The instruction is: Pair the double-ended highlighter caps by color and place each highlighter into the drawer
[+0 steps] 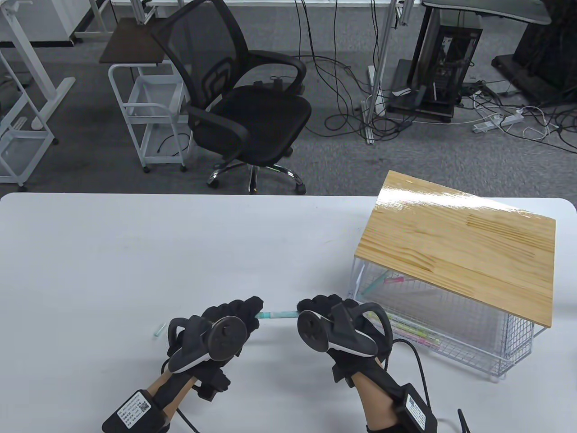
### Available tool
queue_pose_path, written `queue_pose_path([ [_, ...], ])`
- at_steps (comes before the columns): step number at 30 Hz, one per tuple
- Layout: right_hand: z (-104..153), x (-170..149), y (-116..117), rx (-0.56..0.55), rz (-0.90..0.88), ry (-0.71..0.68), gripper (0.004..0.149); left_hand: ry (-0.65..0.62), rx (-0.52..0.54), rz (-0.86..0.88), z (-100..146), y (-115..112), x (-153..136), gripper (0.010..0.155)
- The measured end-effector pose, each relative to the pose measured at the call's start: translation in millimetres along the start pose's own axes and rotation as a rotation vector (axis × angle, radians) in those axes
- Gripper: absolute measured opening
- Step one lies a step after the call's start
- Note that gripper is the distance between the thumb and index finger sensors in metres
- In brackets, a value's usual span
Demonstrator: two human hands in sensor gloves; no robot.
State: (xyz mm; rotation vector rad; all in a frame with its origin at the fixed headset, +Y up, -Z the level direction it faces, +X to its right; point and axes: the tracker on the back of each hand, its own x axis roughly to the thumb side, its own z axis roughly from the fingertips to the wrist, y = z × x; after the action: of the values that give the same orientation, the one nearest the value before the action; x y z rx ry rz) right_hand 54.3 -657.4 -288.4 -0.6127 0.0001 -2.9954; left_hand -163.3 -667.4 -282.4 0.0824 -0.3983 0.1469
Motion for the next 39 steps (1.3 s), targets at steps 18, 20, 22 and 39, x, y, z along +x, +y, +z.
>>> queue_pose_path([
  [18,5,7,-4,-0.115,0.017,-0.083,0.043,-0.063,0.098,-0.094,8,3,5,0.048],
  [20,5,7,-4,-0.11,0.014,-0.085,0.043,-0.069,0.108,-0.096,8,4,5,0.048],
  [22,5,8,-4,-0.093,0.014,-0.088,0.043,-0.071,0.107,-0.111,9,4,6,0.048],
  [39,0,15,1,-0.104,-0.016,-0.127,0.043,-0.083,0.153,-0.204,13,5,6,0.048],
])
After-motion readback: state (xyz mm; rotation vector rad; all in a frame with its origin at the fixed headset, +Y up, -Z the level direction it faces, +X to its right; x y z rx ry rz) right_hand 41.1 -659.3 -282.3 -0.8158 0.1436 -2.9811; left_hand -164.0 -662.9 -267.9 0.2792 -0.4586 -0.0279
